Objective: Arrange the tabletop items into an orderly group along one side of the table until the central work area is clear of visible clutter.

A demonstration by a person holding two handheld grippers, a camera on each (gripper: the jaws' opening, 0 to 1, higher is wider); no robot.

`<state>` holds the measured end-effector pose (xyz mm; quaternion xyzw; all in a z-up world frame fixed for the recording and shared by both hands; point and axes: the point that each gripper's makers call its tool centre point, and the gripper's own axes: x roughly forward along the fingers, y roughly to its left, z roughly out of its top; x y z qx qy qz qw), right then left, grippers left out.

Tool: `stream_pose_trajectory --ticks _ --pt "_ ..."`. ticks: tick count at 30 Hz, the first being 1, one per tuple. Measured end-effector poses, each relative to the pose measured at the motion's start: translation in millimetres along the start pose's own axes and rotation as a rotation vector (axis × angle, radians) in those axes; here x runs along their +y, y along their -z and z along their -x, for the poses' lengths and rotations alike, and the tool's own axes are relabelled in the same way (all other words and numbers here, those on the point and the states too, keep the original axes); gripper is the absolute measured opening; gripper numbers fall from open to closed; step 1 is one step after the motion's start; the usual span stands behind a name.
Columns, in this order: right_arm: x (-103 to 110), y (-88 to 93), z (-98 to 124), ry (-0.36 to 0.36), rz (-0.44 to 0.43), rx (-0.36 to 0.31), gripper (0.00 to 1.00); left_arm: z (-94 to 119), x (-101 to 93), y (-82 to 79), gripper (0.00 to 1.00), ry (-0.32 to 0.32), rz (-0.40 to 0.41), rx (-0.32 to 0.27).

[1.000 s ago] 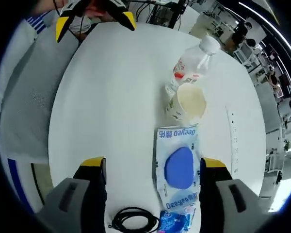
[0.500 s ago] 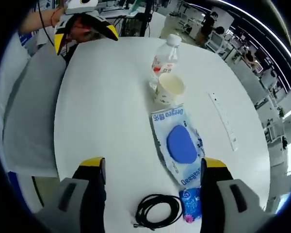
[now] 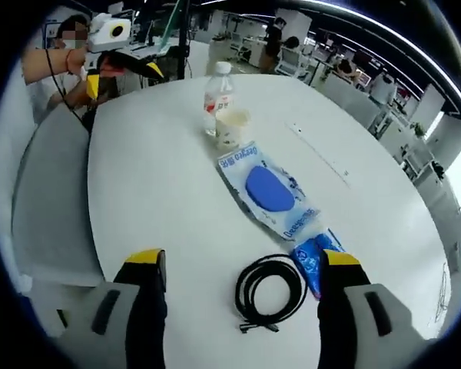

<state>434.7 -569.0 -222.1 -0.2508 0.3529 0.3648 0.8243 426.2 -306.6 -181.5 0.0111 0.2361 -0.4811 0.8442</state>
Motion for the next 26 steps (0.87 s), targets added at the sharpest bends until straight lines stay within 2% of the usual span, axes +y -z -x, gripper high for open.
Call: stream_pose_trajectory --ticks 8,16,20,26 --pt "-1.7 37.5 27.6 0.057 -0.12 -0.042 0.83 -9.2 -8.4 -6.0 0.87 -0.002 -0.006 0.019" --pt "3.9 66.1 46.7 0.089 -0.202 -0.068 0.83 -13.4 -18.8 -1.5 0.87 -0.004 -0.015 0.056" --pt "8.3 73.1 50.5 0.092 -0.226 -0.075 0.83 -13.7 -25.3 -1.9 0.87 -0.003 -0.016 0.063" --pt "13.8 74.3 54.9 0.089 -0.236 -0.09 0.82 -12.6 -31.7 -3.2 0.87 -0.011 -0.02 0.064"
